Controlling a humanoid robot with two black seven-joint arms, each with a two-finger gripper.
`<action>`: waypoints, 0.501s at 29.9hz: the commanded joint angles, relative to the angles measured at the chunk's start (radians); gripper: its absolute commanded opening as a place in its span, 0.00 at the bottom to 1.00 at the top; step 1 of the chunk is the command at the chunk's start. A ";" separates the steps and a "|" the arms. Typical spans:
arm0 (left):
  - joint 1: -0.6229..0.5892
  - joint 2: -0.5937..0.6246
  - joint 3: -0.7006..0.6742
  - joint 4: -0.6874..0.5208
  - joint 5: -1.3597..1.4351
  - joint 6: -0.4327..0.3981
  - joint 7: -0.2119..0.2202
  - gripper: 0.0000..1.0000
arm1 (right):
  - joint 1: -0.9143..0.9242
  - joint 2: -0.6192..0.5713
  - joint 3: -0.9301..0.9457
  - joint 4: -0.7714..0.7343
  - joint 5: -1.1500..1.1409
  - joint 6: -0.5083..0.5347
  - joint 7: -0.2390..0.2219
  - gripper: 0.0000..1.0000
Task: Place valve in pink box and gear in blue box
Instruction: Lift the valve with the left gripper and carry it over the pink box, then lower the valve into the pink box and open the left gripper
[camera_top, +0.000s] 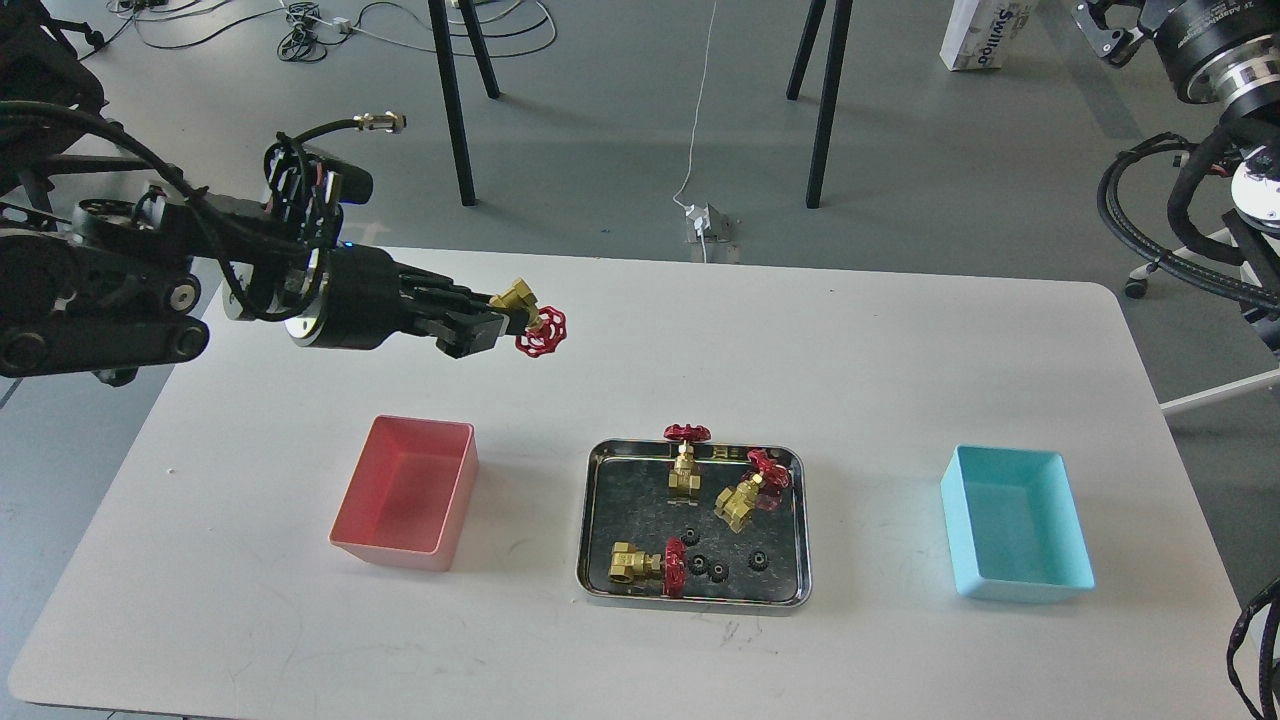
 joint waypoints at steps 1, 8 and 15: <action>0.007 0.164 -0.010 -0.061 0.075 0.001 0.000 0.08 | 0.020 0.034 -0.011 0.007 -0.002 -0.023 -0.025 0.99; 0.102 0.393 -0.019 -0.124 0.238 0.004 0.000 0.08 | 0.084 0.128 -0.014 -0.004 -0.002 -0.107 -0.054 0.99; 0.262 0.412 -0.108 -0.124 0.264 0.044 0.000 0.08 | 0.084 0.140 -0.014 -0.004 -0.002 -0.109 -0.054 0.99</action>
